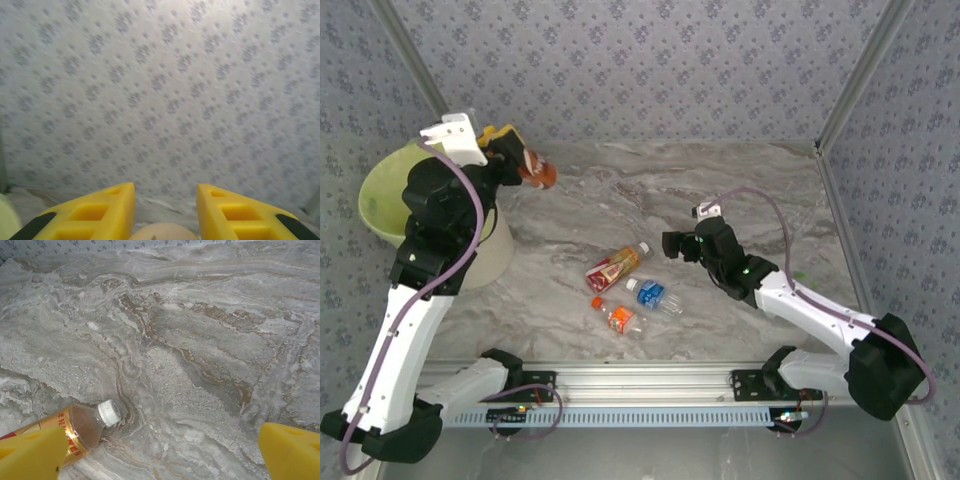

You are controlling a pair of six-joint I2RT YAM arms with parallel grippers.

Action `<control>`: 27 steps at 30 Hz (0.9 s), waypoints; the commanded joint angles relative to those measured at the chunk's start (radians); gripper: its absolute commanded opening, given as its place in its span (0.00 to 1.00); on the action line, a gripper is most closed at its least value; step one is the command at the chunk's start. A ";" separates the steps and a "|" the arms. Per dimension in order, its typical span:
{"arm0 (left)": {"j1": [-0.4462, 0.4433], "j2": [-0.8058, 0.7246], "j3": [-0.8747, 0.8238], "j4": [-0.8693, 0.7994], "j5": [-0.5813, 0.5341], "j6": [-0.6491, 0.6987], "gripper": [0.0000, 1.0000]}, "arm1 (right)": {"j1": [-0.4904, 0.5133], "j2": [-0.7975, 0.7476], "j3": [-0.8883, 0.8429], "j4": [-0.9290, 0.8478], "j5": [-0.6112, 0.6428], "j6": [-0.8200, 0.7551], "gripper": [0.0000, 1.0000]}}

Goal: Put the plastic bottles in the bin

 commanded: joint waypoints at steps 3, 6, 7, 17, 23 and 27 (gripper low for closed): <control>0.069 0.005 0.074 0.050 -0.194 0.145 0.00 | -0.004 0.037 0.050 0.044 -0.027 0.009 1.00; 0.140 0.021 0.078 0.073 -0.237 0.159 0.00 | -0.005 0.051 0.056 0.050 -0.033 0.007 1.00; 0.176 0.035 0.090 0.056 -0.248 0.147 0.00 | -0.004 0.056 0.056 0.054 -0.034 0.009 1.00; 0.416 0.169 0.131 -0.103 -0.262 -0.024 0.00 | -0.007 0.068 0.058 0.044 -0.046 0.021 1.00; 0.543 0.252 0.128 -0.218 -0.117 -0.157 0.00 | -0.007 0.066 0.059 0.032 -0.044 0.024 1.00; 0.632 0.310 0.128 -0.317 0.051 -0.251 0.01 | -0.006 0.064 0.059 0.029 -0.047 0.024 1.00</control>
